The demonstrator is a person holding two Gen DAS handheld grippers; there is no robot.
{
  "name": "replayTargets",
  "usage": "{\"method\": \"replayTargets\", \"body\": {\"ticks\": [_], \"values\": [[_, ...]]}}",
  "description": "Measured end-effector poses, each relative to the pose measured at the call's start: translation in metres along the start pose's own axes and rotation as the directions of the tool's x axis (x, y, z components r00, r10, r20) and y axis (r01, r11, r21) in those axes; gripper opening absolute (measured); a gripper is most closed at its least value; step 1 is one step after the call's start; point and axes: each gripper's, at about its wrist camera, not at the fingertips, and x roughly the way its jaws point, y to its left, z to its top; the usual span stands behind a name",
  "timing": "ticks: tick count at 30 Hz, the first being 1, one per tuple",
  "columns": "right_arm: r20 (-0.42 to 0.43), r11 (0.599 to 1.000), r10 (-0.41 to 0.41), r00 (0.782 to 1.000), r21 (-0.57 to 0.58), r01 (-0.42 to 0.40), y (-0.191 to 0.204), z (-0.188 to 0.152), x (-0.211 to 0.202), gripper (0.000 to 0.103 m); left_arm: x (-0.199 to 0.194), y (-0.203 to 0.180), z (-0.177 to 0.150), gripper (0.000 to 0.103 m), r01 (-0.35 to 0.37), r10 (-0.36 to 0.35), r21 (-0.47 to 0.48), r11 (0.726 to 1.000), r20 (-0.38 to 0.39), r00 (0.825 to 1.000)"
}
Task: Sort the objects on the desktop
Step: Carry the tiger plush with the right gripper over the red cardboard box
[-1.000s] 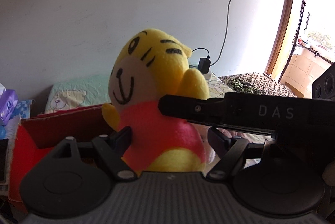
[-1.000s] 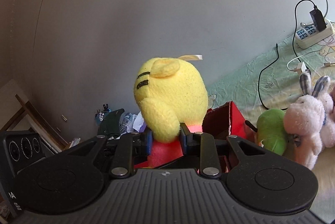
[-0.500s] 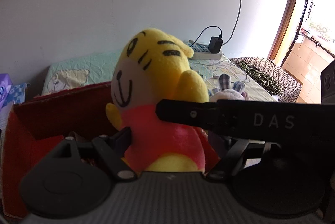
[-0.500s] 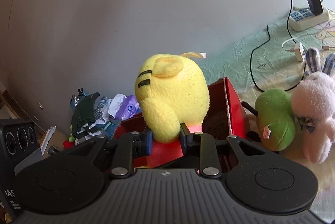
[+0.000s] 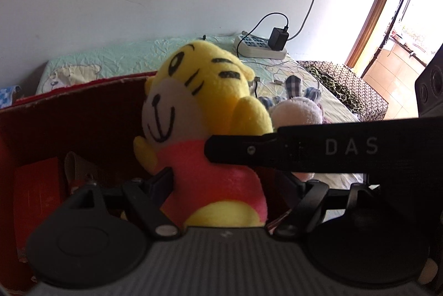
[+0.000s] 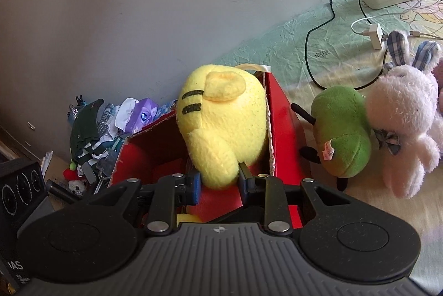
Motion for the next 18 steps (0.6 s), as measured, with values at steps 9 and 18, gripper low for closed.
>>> {"method": "replayTargets", "body": {"ticks": [9, 18], "values": [[0.003, 0.995, -0.077, 0.997, -0.061, 0.077, 0.006, 0.003, 0.017, 0.029, 0.018, 0.014, -0.004, 0.08, 0.003, -0.004, -0.045, 0.999, -0.028, 1.0], [0.041, 0.993, -0.078, 0.996, -0.091, 0.081, 0.006, 0.0, 0.02, 0.028, 0.025, 0.013, -0.007, 0.087, -0.036, 0.034, -0.037, 0.999, -0.04, 0.999]]}}
